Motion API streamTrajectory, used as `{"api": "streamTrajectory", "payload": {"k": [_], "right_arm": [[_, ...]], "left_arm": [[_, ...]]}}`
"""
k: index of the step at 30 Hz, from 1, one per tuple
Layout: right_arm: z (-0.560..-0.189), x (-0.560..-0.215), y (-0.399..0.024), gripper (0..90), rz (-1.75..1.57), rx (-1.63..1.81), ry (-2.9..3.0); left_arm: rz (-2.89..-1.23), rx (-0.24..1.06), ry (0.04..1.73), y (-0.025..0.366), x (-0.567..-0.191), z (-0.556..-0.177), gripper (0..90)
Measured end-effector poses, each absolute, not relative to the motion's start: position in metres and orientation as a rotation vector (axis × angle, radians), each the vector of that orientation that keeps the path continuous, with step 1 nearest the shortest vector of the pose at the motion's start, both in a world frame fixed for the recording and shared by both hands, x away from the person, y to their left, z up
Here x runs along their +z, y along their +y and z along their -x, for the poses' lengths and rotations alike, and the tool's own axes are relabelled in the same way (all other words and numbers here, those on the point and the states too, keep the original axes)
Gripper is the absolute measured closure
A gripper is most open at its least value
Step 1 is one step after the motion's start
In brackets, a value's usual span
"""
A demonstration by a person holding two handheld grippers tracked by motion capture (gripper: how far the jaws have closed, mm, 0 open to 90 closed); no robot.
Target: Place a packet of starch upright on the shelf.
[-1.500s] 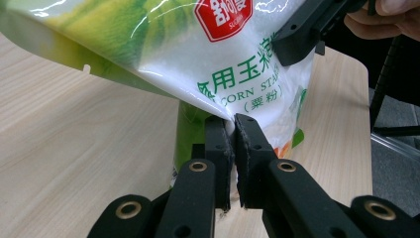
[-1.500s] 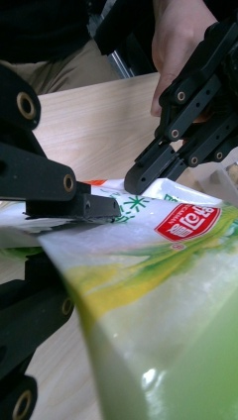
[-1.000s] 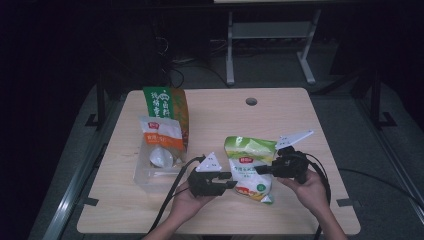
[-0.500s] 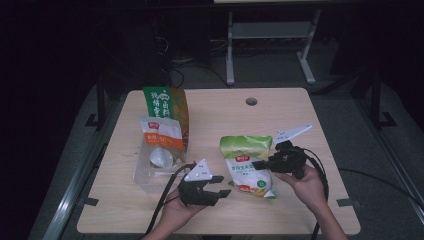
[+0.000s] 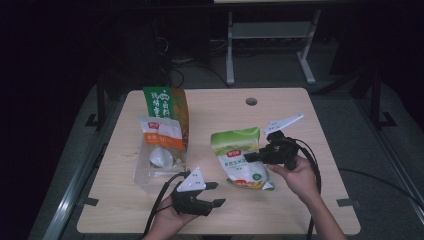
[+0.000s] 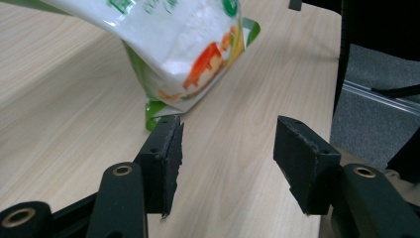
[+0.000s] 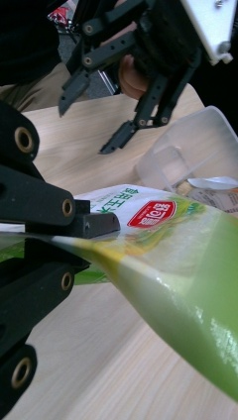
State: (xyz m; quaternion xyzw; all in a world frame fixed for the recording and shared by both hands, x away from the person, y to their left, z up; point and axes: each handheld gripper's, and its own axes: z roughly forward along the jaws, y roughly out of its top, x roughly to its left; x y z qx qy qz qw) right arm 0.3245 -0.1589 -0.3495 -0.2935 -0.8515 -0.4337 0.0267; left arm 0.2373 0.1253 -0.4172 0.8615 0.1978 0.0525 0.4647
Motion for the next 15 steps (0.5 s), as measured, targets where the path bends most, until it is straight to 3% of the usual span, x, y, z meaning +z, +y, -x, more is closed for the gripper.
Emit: {"api": "streamTrajectory", "payload": {"k": [15], "right_arm": [[-0.331, -0.321, -0.133, 89.9, 0.836, -1.371, -2.631]], "left_arm": [[-2.13, 0.122, 0.47, 0.134, -0.419, -0.23, 43.3]]}}
